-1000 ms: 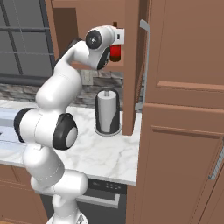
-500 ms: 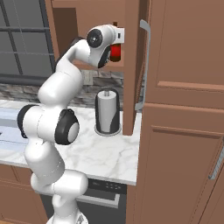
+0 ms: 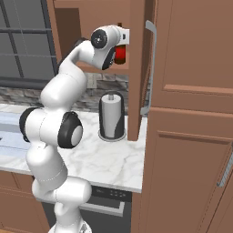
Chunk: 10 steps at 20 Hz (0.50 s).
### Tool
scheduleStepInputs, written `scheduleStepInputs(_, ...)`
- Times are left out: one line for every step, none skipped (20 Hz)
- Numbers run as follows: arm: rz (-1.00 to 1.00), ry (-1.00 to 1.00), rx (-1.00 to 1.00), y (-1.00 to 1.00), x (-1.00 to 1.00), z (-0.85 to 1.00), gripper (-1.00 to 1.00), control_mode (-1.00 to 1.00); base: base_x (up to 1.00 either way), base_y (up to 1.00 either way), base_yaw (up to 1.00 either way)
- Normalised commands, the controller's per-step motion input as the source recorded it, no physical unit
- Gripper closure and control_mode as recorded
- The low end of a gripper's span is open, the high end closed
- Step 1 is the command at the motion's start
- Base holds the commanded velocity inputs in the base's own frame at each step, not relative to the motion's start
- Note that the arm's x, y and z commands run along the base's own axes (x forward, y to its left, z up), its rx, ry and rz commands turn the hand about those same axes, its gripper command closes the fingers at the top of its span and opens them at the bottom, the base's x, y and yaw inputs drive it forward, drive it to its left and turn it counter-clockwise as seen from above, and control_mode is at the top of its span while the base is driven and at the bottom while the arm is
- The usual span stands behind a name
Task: Get the candle and the beer from the cabinet and move them to the dining counter.
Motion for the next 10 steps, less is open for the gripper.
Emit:
scheduleStepInputs(0.00,0.00,0.00,0.00,0.00,0.00,-1.00,-1.00,0.00,0.00,0.00)
scheduleStepInputs(0.00,0.00,0.00,0.00,0.00,0.00,-1.00,-1.00,0.00,0.00,0.00)
scheduleStepInputs(0.00,0.00,0.00,0.00,0.00,0.00,-1.00,-1.00,0.00,0.00,0.00)
scheduleStepInputs(0.00,0.00,0.00,0.00,0.00,0.00,-1.00,-1.00,0.00,0.00,0.00)
scheduleStepInputs(0.00,0.00,0.00,0.00,0.00,0.00,-1.00,-1.00,0.00,0.00,0.00)
scheduleStepInputs(0.00,0.00,0.00,0.00,0.00,0.00,-1.00,-1.00,0.00,0.00,0.00)
scheduleStepInputs(0.00,0.00,0.00,0.00,0.00,0.00,-1.00,-1.00,0.00,0.00,0.00)
scheduleStepInputs(0.00,0.00,0.00,0.00,0.00,0.00,-1.00,-1.00,0.00,0.00,0.00)
scheduleStepInputs(0.00,0.00,0.00,0.00,0.00,0.00,-1.00,-1.00,0.00,0.00,0.00)
scheduleStepInputs(0.00,0.00,0.00,0.00,0.00,0.00,-1.00,-1.00,0.00,0.00,0.00)
